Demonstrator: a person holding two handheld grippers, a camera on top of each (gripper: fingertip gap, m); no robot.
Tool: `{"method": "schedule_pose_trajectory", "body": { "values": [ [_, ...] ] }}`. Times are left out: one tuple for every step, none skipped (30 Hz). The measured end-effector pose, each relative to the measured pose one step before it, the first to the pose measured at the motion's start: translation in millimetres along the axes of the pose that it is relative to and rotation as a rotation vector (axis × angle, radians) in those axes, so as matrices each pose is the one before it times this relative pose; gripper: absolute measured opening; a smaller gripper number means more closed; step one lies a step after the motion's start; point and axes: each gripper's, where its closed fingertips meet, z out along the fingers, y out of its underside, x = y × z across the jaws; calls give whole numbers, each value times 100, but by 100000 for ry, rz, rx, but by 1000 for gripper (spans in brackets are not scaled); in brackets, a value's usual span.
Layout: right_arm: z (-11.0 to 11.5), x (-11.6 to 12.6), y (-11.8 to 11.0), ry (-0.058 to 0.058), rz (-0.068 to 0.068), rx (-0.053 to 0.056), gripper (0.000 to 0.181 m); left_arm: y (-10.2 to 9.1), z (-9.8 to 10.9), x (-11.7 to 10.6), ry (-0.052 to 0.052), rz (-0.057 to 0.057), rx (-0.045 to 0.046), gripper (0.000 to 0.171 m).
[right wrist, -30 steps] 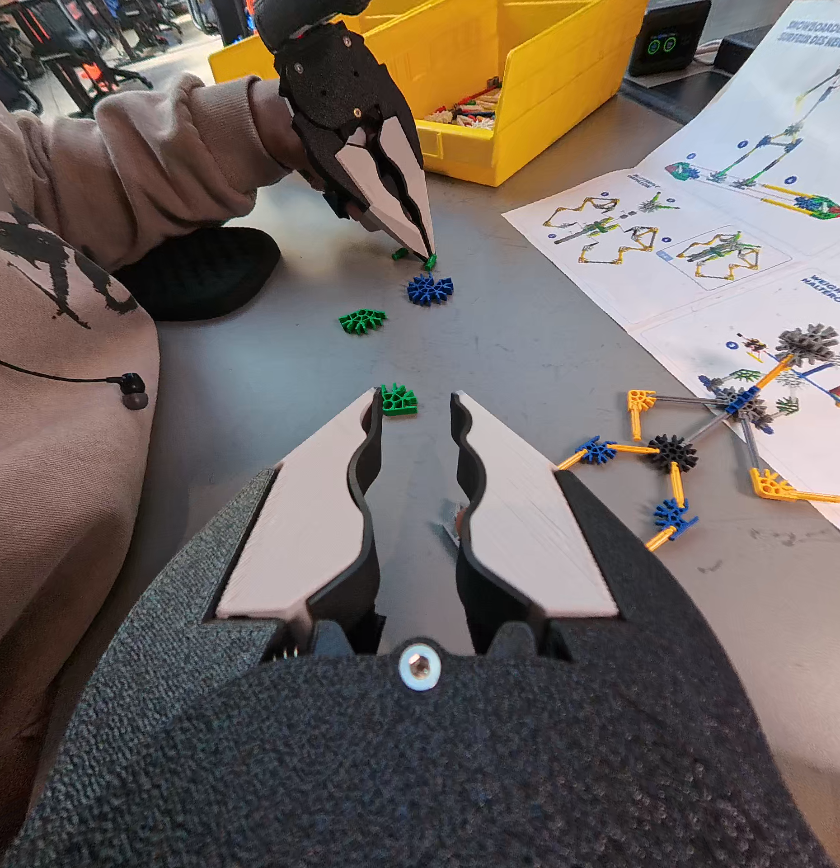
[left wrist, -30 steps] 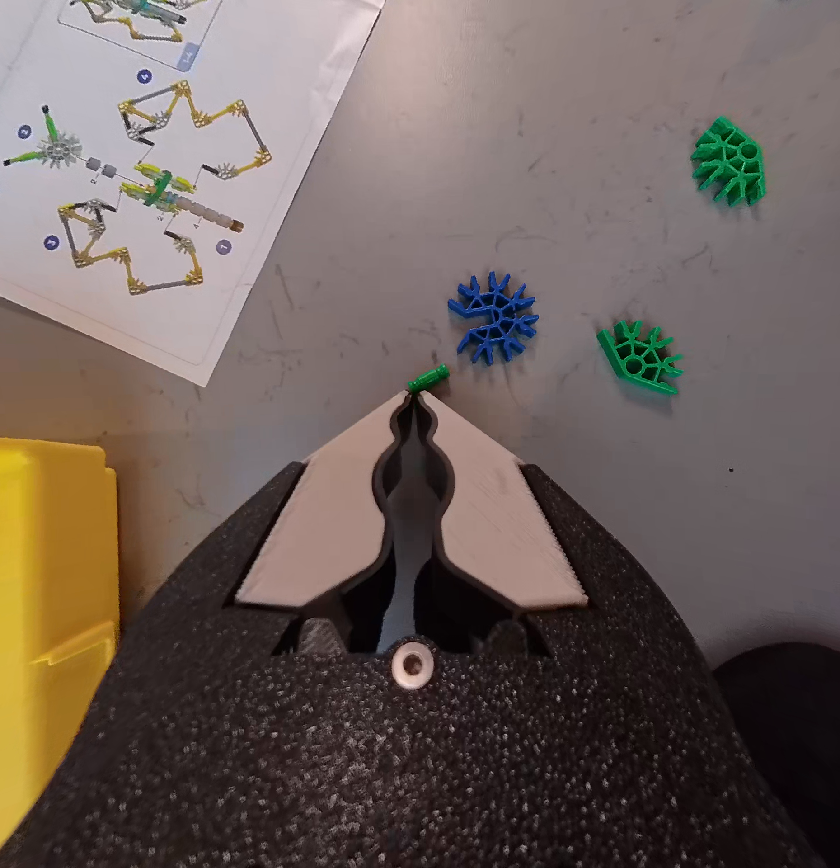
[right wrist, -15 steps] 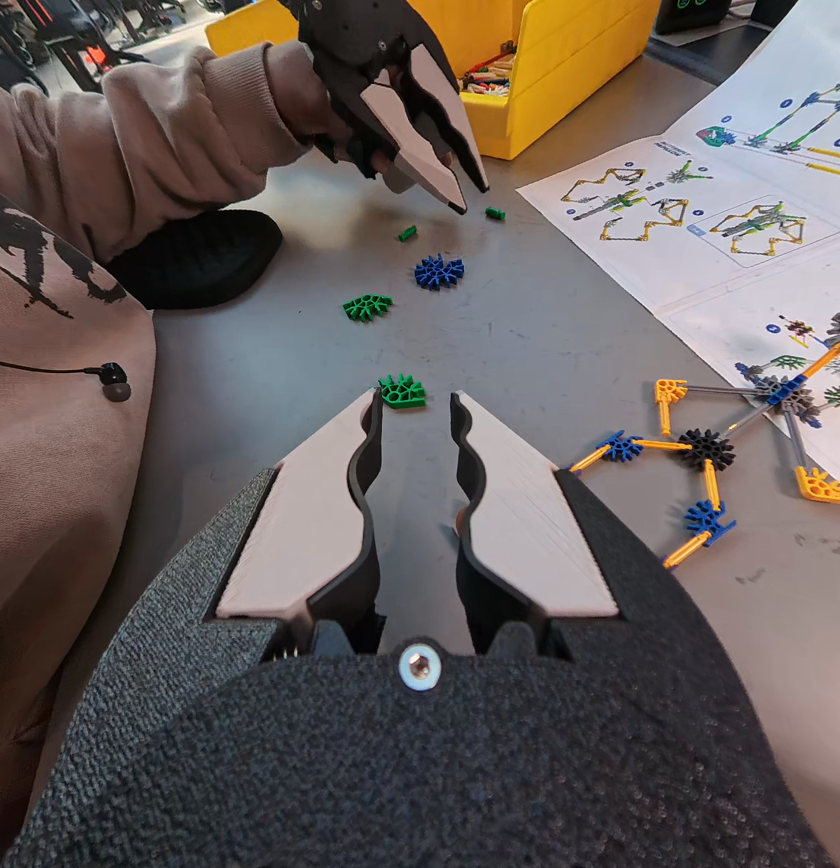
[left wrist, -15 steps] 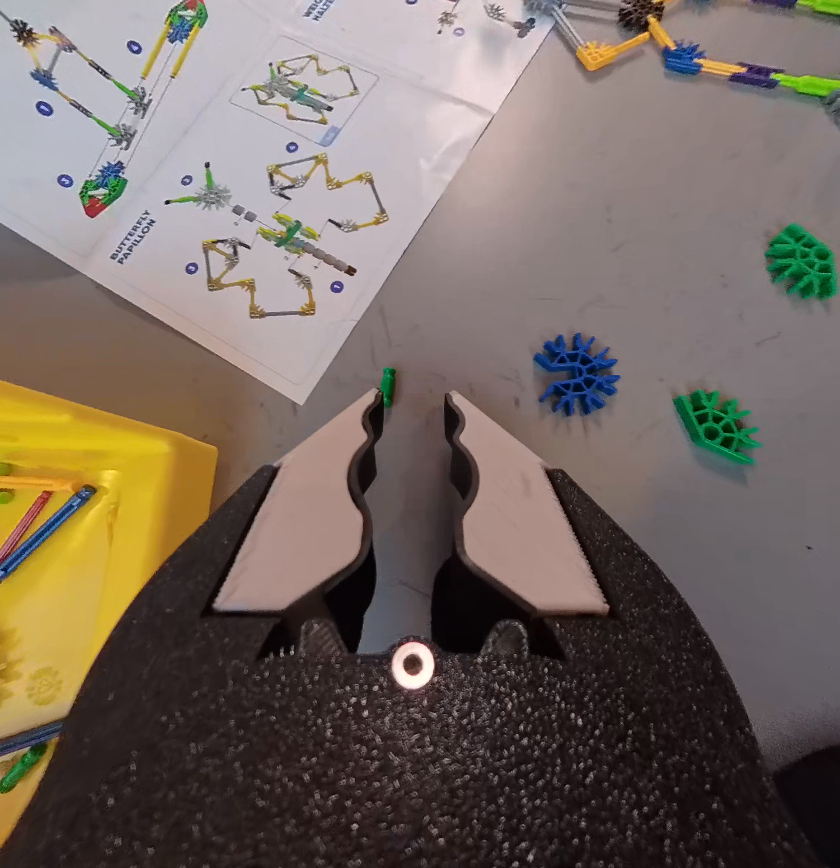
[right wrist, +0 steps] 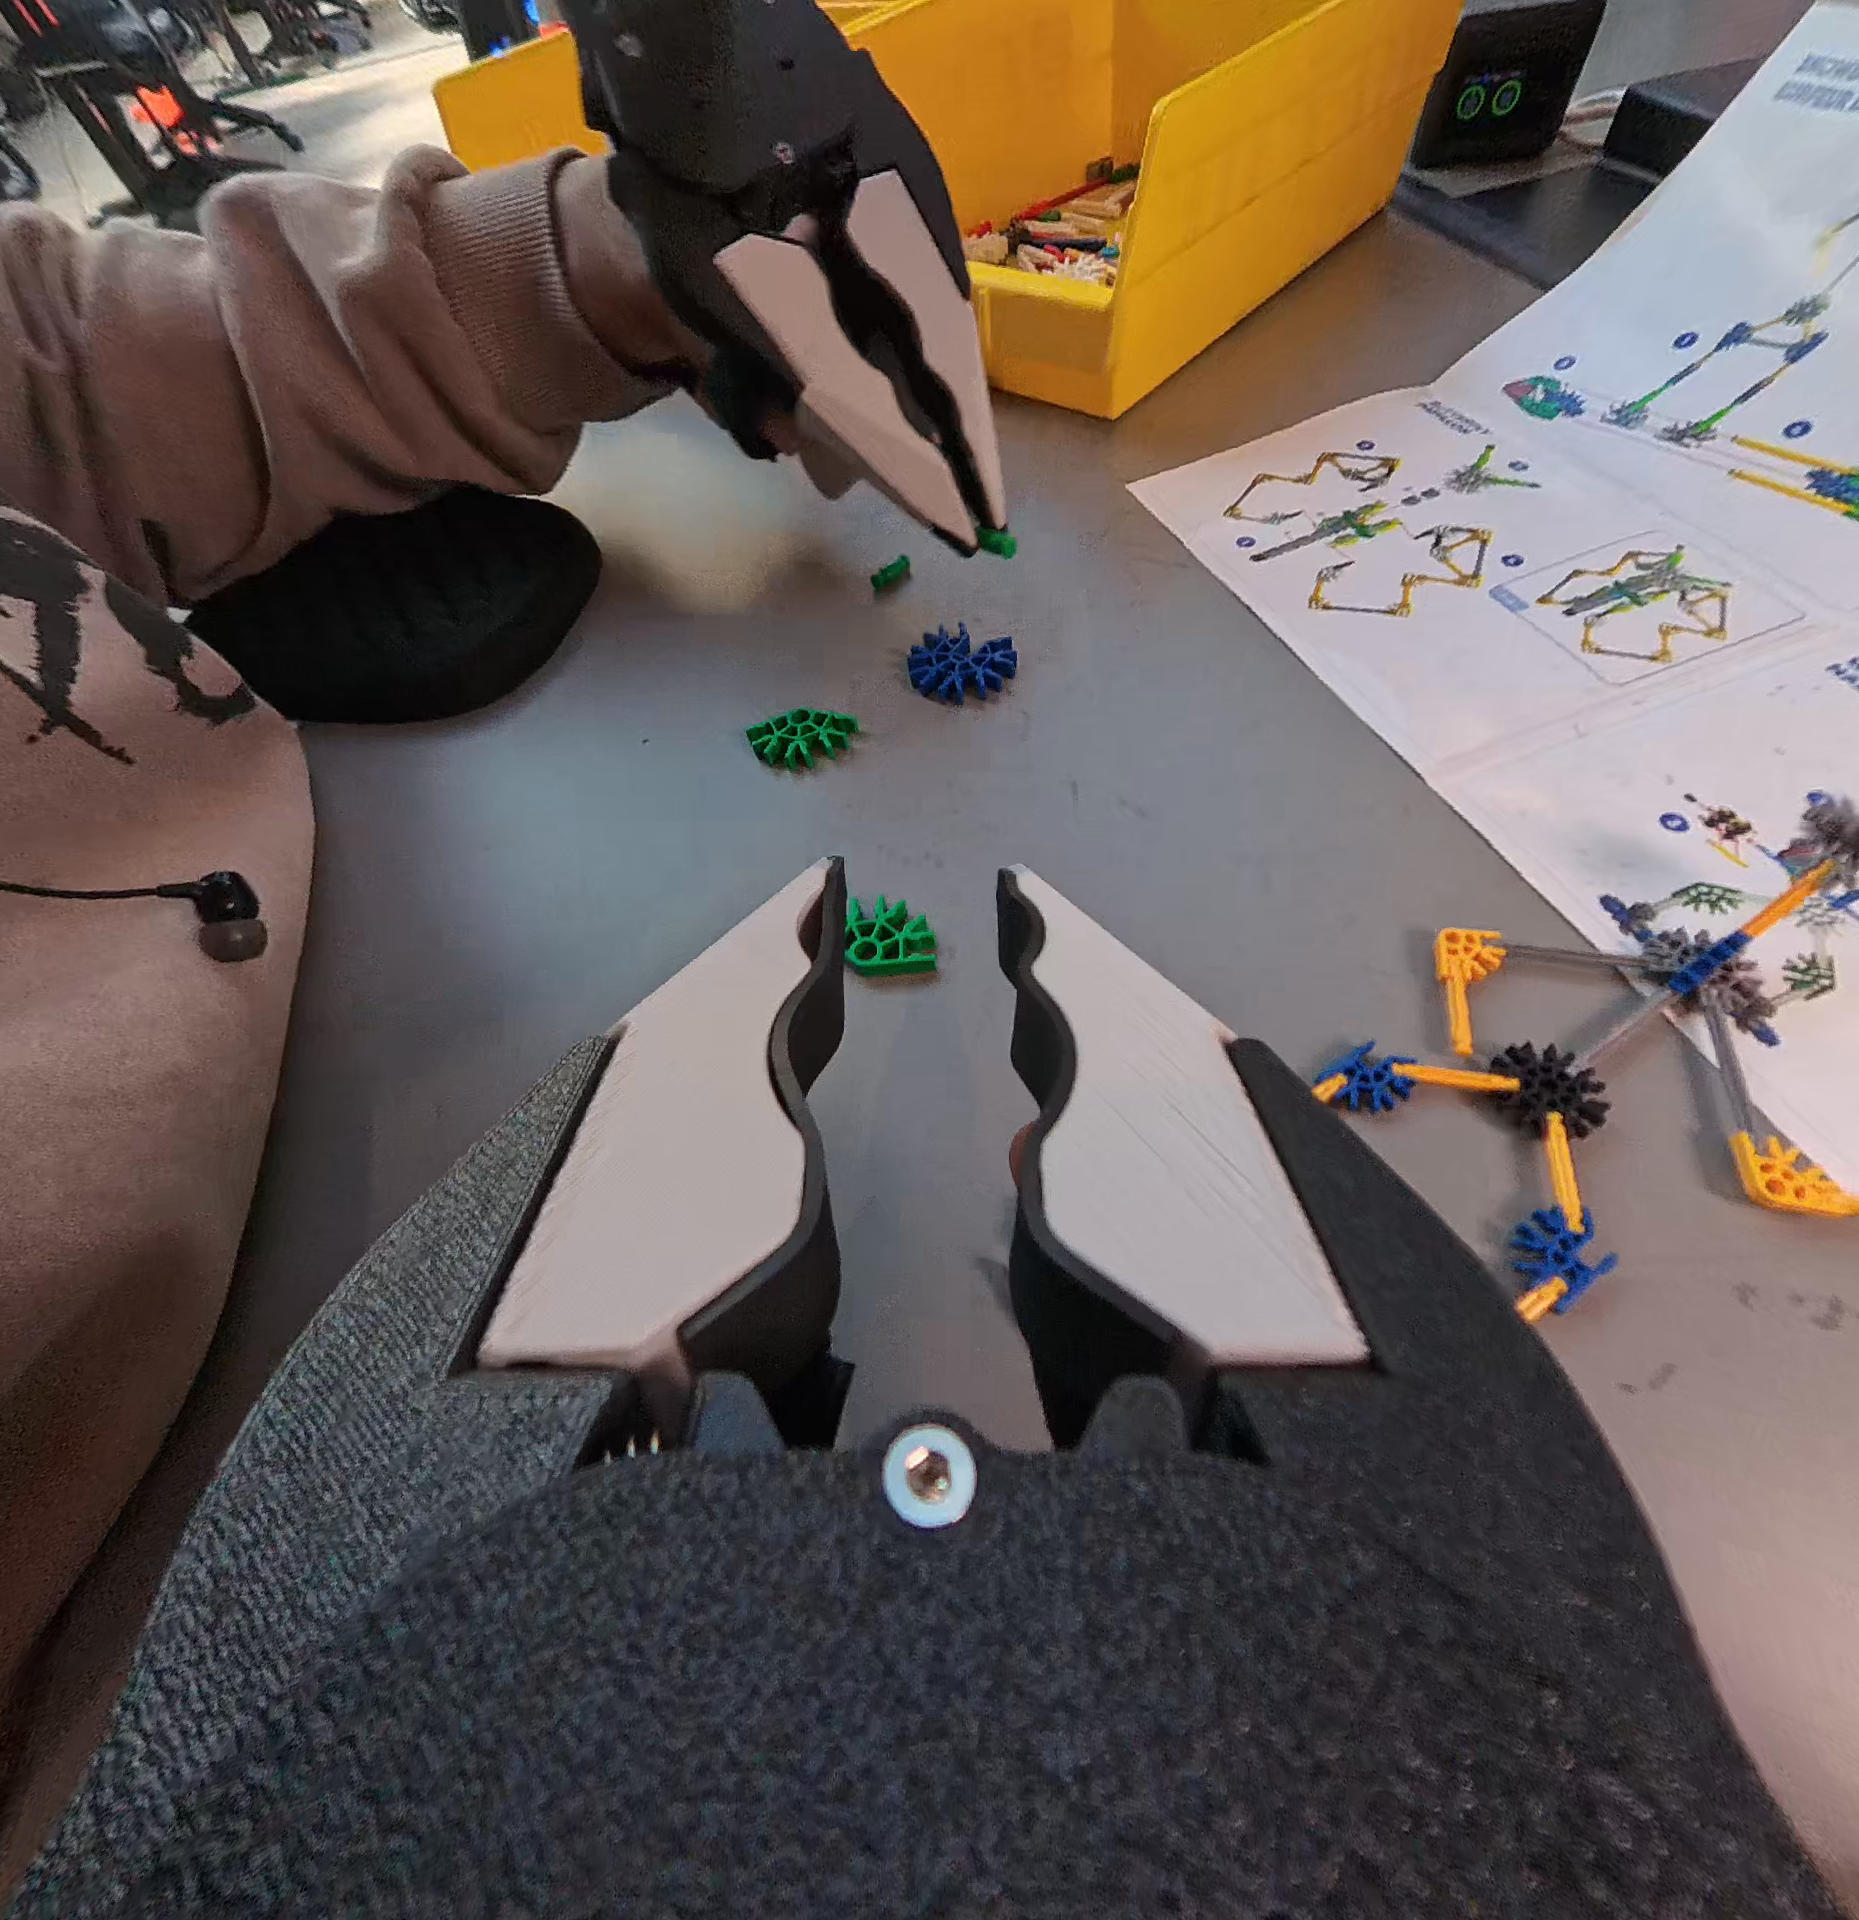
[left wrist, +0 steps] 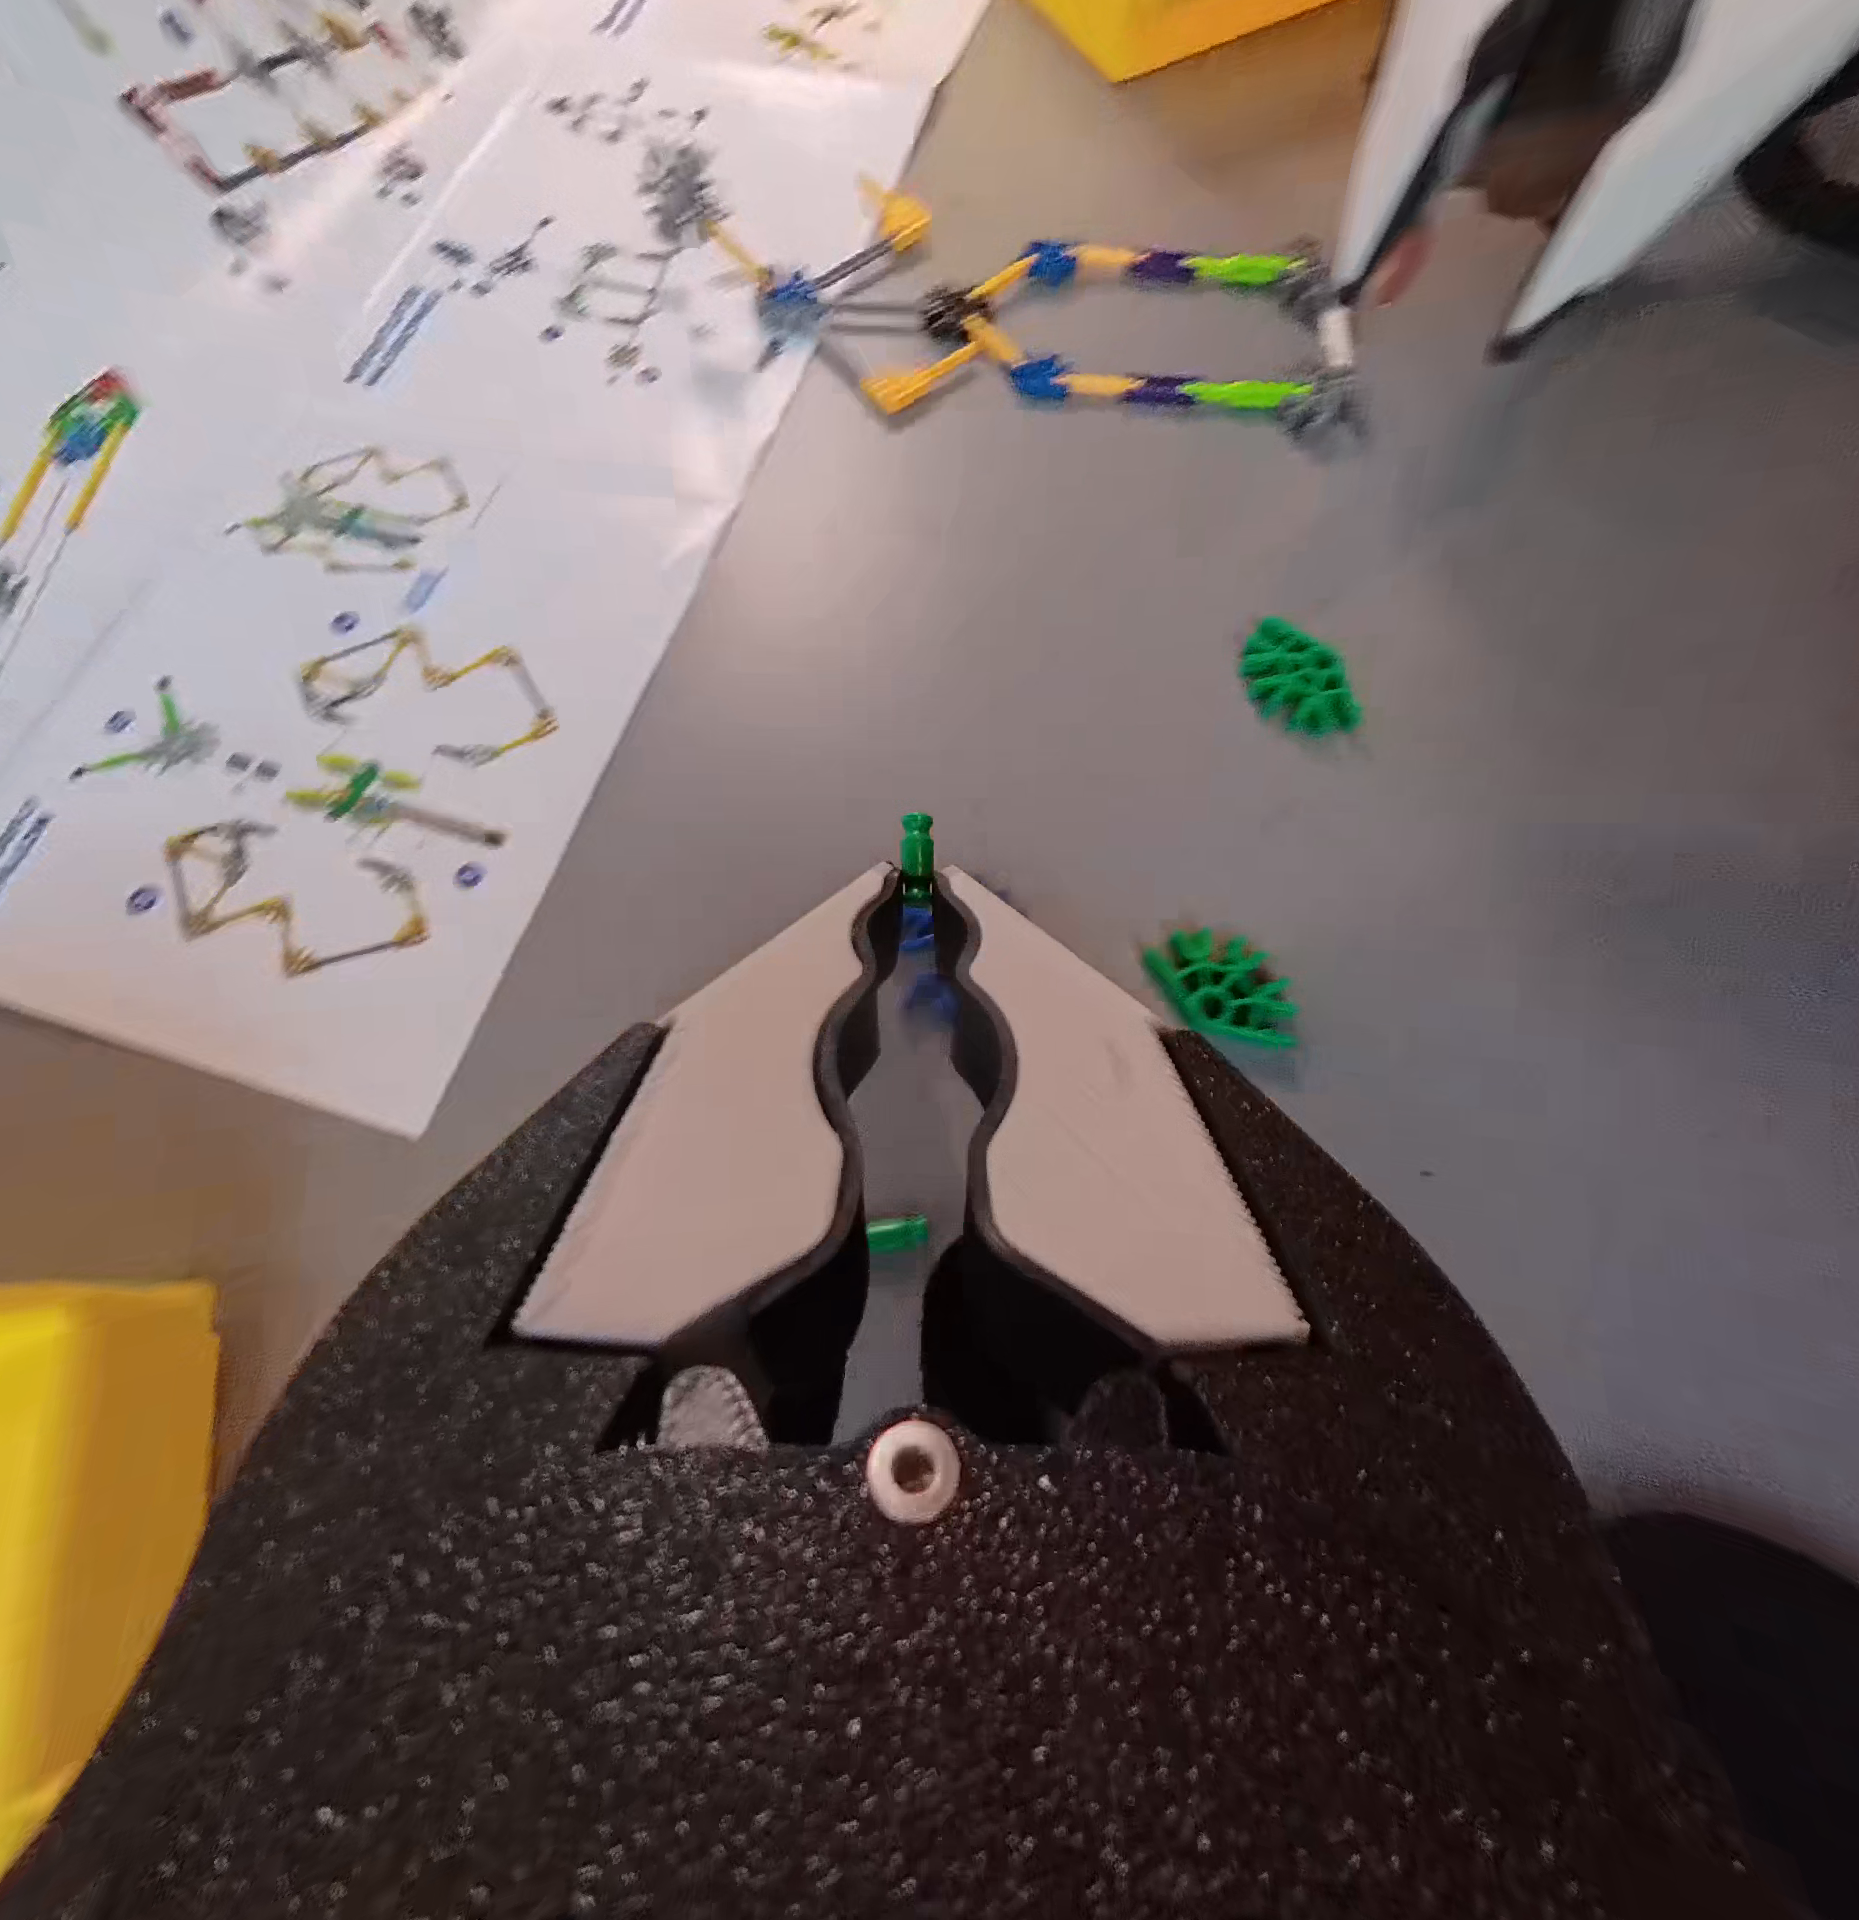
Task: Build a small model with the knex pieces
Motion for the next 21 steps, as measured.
{"method": "schedule_pose_trajectory", "body": {
  "values": [
    [636,-43,-511,2806,-4156,-758,29,-910,-32,1986,5386,2975,1590,5],
    [813,-192,-414,2379,-5639,-1876,32,-748,211,1832,4534,2937,929,5],
    [931,-356,-278,1434,-6240,-2844,36,-388,410,1303,2093,2419,-888,5],
    [972,-503,-224,165,-5895,-2915,39,-67,441,795,228,1803,-2035,5],
    [955,-590,-253,-952,-4884,-2122,41,28,416,550,-241,647,-1679,5],
    [880,-594,-301,-1599,-3666,-915,42,73,348,506,309,-341,-831,5],
    [804,-470,-245,-1774,-2821,-281,41,155,231,433,468,-298,-419,5],
    [710,-223,-82,-1179,-2483,-465,37,181,120,305,266,46,0,5],
    [615,31,71,-372,-2720,-1133,32,139,19,211,426,-127,650,5],
    [524,87,174,-515,-2990,-1853,27,83,-35,139,581,-494,938,5],
    [410,18,145,-1239,-2613,-1866,24,117,-67,24,267,-388,528,5],
    [337,-25,31,-1493,-1967,-1274,23,148,-127,-42,-104,144,-61,5],
    [267,-34,-85,-1542,-1410,-620,22,82,-142,-54,-198,438,113,5],
    [235,-87,-190,-1787,-938,-12,21,-30,-149,-13,205,149,597,5],
    [213,-159,-210,-2108,-671,38,18,-28,-102,-23,284,-205,564,5],
    [229,-96,-190,-1539,-754,8,13,71,-44,-86,-50,-92,39,5],
    [233,-47,-62,-1086,-1233,-661,10,153,-46,-129,-336,153,-319,5],
    [250,30,6,-396,-1096,-775,10,181,-68,-119,-276,66,-272,5],
    [203,-6,-34,-810,-159,-286,9,154,-88,-62,264,-346,106,5],
    [145,-18,-74,-1152,831,50,8,130,-111,-29,664,-826,596,5],
    [105,6,-85,-1050,1111,327,8,102,-128,-34,624,-995,871,6]
  ]
}}
